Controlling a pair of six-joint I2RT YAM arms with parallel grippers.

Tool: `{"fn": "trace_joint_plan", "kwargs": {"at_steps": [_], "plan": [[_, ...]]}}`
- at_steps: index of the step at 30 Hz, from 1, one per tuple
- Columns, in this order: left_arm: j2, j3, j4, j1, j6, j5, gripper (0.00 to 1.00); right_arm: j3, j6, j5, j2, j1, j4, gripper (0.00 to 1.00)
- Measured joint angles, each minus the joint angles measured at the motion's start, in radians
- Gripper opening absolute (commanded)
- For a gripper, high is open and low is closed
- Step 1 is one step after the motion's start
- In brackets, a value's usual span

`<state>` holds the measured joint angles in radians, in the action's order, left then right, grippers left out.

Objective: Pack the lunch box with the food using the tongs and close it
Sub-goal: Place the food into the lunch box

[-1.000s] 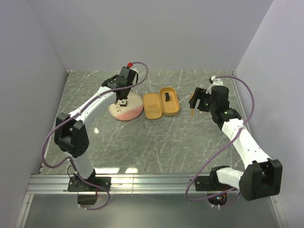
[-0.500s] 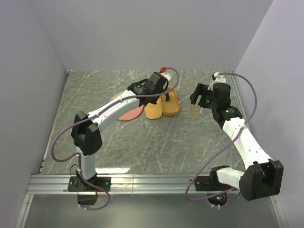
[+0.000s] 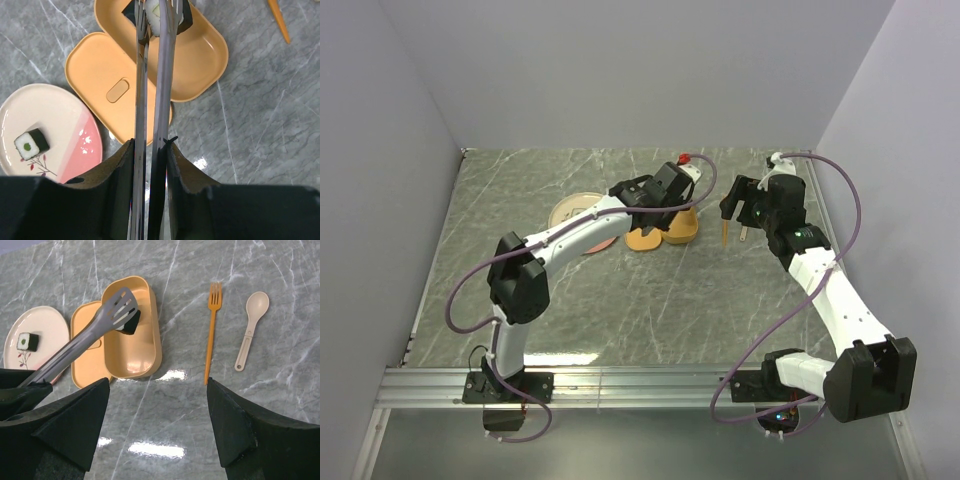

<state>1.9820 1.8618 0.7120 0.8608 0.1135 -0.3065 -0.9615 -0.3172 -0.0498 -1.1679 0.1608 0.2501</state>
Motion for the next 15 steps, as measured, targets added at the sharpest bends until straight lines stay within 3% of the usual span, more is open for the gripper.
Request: {"fn": "trace_joint_plan", "kwargs": {"at_steps": [15], "plan": [[0.014, -0.035, 0.014, 0.001, 0.025, 0.013, 0.26, 0.001, 0.0, -0.013, 0.001, -0.015, 0.0, 0.85]]}}
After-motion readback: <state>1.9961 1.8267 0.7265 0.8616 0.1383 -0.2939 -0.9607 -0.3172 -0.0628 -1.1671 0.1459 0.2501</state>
